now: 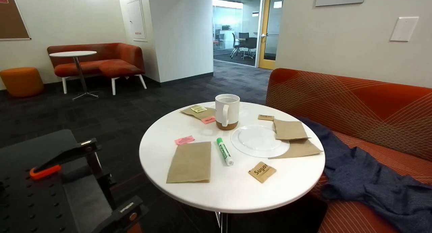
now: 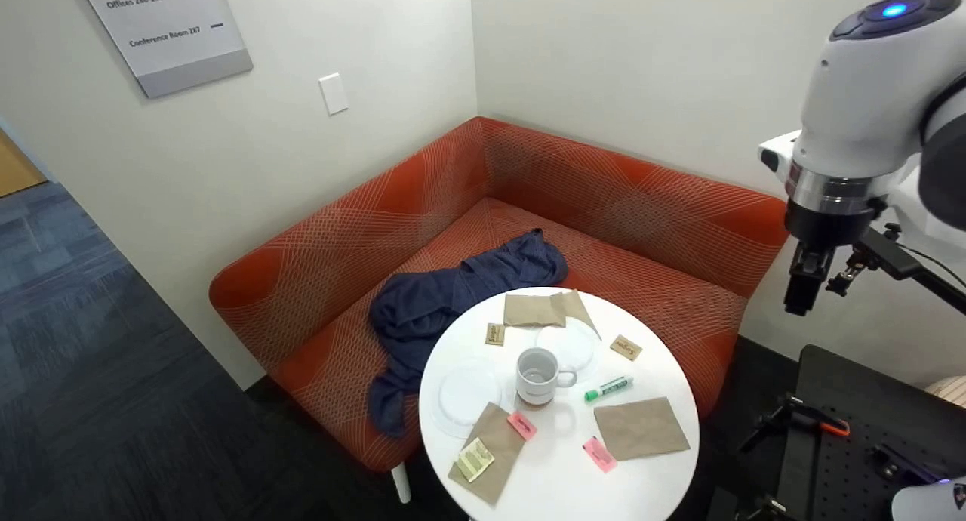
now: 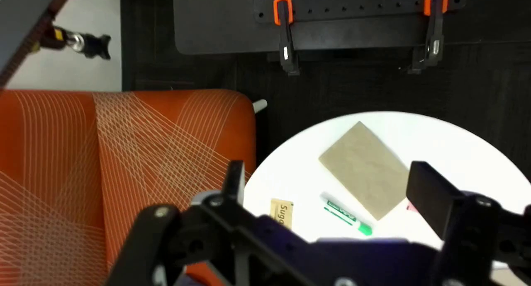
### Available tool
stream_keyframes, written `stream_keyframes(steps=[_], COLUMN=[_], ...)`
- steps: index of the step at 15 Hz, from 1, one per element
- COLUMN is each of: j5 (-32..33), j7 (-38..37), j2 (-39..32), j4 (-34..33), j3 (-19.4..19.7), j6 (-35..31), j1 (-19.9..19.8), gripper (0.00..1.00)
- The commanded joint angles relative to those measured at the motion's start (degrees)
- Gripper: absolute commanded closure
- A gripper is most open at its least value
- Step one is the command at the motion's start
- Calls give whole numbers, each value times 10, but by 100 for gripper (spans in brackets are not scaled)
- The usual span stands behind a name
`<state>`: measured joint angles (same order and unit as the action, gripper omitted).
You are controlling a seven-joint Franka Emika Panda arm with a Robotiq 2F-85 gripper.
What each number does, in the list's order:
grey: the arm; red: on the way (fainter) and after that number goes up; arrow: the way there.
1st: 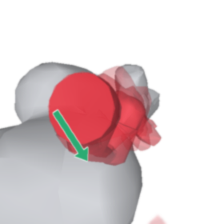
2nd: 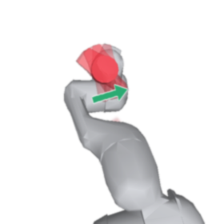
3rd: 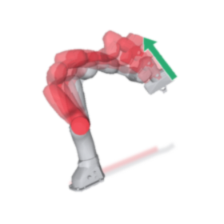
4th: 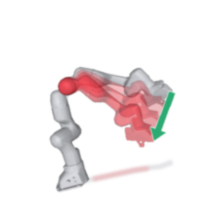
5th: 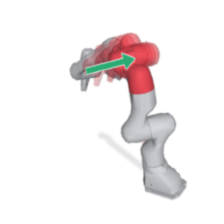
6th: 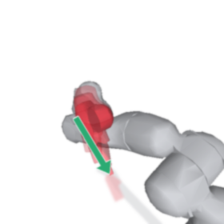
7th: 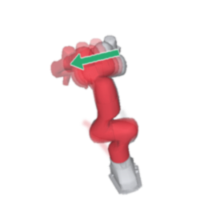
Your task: Put the green marker inside the white mug
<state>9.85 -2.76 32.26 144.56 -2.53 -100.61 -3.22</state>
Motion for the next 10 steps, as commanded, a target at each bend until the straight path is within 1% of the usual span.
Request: stream_keyframes(steps=[1, 5, 10], j5=[9, -3, -25], j7=[89, 183, 276], j2=[-56, -111, -173], j4=[6, 27, 47], j3=[28, 54, 75], j6=[-77, -171, -278], j1=[27, 37, 42], gripper=[0, 0, 0])
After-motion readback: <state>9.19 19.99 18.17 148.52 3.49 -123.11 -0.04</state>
